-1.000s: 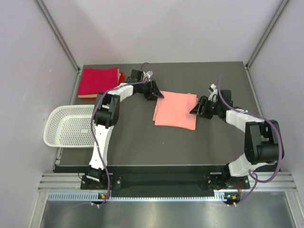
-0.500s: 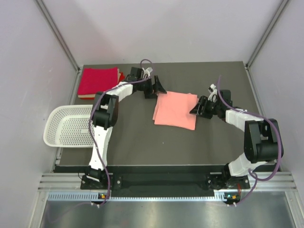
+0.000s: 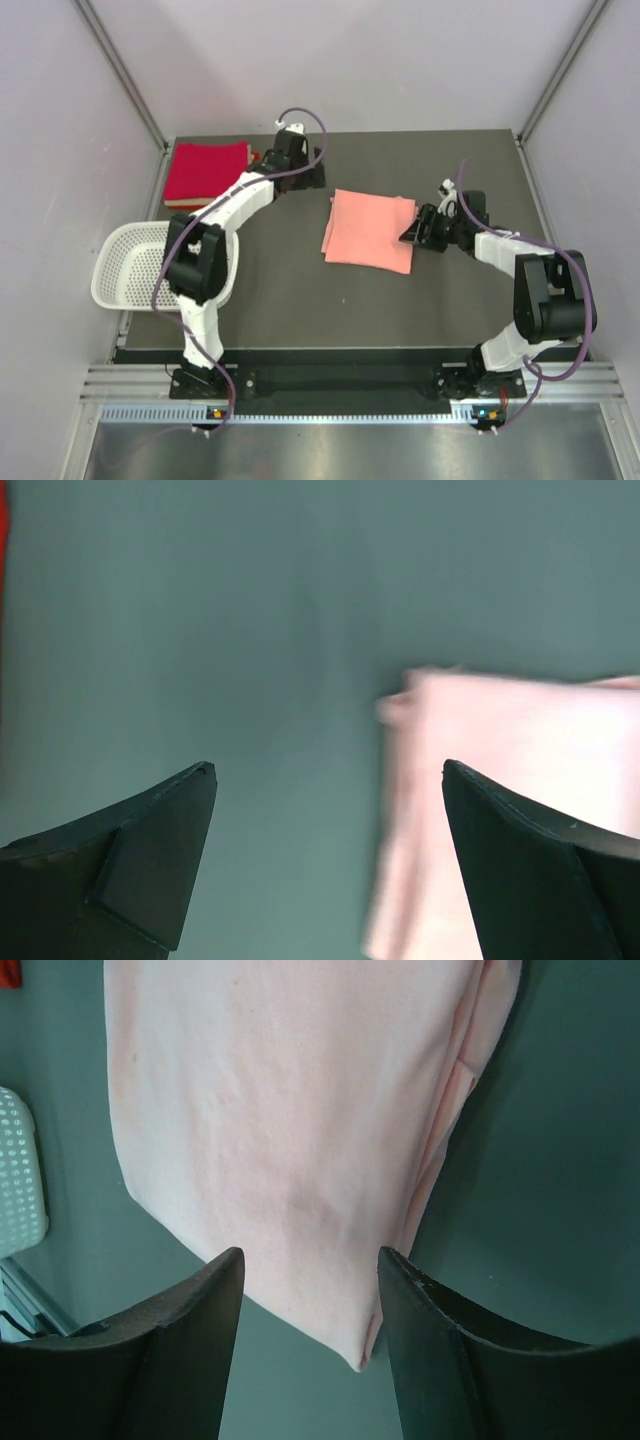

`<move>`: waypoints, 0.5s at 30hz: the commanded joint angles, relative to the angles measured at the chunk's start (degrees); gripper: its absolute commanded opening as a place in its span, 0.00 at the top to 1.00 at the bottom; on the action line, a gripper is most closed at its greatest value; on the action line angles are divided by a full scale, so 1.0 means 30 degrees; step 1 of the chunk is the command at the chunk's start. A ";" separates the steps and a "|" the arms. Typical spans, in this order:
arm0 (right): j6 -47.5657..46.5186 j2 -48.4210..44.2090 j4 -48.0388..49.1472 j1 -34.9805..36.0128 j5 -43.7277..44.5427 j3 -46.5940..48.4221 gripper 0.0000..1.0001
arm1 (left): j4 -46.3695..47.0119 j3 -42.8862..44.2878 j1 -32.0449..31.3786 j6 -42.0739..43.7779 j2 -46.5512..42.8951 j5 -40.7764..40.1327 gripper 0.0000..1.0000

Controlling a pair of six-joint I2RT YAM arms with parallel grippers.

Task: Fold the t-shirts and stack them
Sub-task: Neatly place the folded tshirt to the corner

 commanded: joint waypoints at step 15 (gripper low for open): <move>-0.0707 -0.1786 -0.0481 0.0211 0.0067 0.0192 0.43 | 0.2043 0.1328 0.0270 -0.0569 0.2694 0.7794 0.23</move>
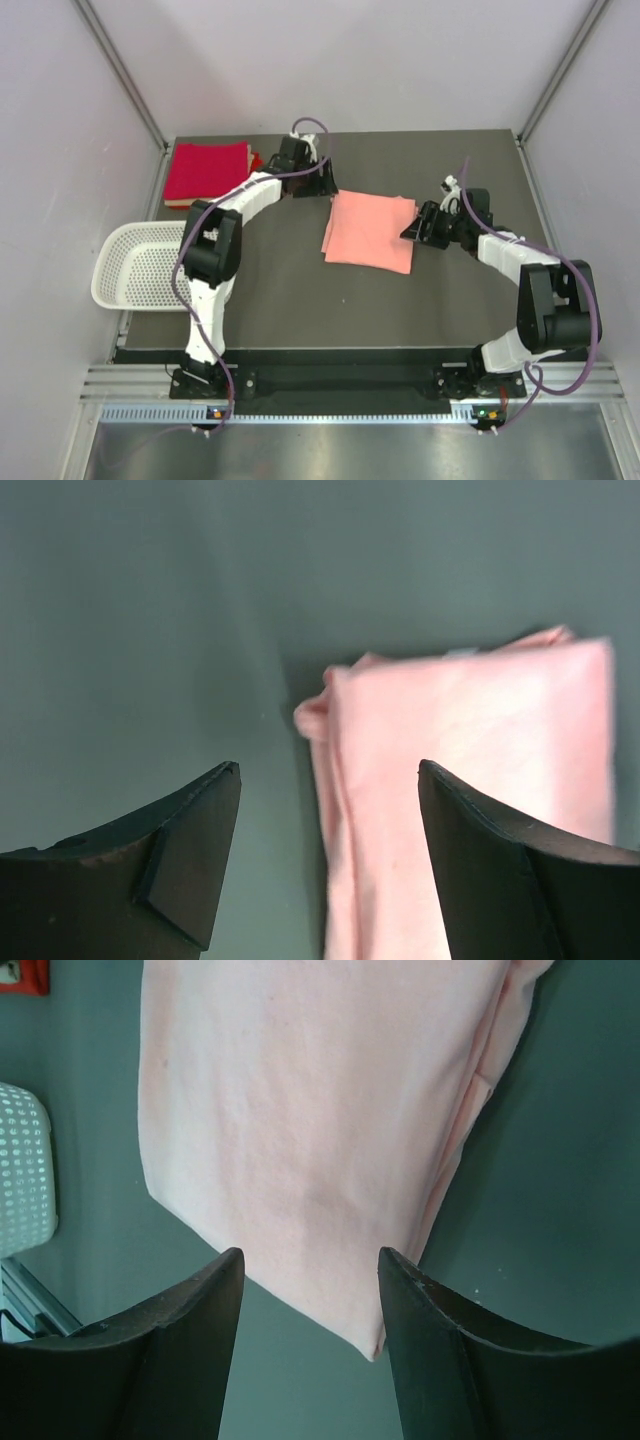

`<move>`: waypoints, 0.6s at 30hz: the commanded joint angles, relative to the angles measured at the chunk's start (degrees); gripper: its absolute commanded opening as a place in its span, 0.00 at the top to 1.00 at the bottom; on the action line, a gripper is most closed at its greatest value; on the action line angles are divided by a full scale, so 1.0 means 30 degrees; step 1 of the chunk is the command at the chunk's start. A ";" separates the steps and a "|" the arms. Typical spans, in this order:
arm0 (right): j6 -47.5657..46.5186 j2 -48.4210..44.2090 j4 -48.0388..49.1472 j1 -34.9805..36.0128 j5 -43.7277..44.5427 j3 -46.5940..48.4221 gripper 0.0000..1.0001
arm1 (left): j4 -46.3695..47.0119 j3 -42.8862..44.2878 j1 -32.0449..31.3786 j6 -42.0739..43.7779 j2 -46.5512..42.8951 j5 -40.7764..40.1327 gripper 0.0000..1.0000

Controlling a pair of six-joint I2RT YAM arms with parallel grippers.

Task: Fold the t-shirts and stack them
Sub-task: Neatly place the folded tshirt to the corner

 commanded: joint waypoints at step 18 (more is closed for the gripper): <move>-0.0775 -0.0570 -0.0416 0.0211 0.0287 0.0075 0.43 | -0.0177 0.1142 0.0067 -0.1479 0.3667 0.3671 0.27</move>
